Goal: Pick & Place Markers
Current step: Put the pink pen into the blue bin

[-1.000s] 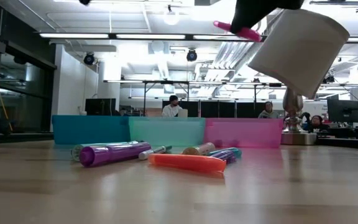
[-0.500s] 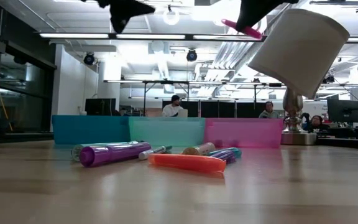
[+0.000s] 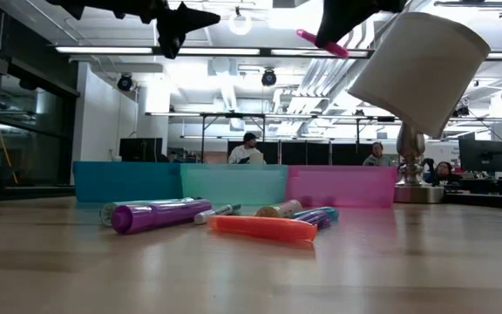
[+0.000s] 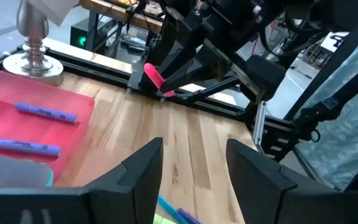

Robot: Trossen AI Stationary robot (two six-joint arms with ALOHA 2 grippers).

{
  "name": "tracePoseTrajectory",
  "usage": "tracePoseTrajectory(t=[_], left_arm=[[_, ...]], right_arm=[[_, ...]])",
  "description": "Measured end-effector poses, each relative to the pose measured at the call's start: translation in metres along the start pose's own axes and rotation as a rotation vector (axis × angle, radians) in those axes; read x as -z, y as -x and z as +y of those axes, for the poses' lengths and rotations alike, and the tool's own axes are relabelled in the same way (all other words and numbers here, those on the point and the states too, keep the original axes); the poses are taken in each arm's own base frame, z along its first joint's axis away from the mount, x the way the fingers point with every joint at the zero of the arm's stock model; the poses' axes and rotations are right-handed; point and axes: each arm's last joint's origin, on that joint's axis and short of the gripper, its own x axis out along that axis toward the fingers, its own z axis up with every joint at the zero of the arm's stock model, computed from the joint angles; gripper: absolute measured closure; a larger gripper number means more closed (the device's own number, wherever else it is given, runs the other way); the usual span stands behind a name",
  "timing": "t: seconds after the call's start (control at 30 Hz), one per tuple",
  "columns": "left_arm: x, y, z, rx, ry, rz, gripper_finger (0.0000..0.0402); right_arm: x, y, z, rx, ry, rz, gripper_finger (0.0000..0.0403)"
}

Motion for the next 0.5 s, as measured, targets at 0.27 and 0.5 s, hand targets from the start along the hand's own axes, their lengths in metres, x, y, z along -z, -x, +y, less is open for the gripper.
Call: tracePoseTrajectory(t=[0.27, 0.5], left_arm=[[0.0, 0.0, 0.0, -0.001, -0.017, 0.003, 0.0227], [0.001, 0.0, 0.0, 0.02, -0.017, 0.013, 0.0227]], right_arm=[[0.003, -0.011, 0.006, -0.038, -0.038, -0.028, 0.0372], [0.001, -0.012, 0.006, -0.033, -0.05, -0.043, 0.0372]])
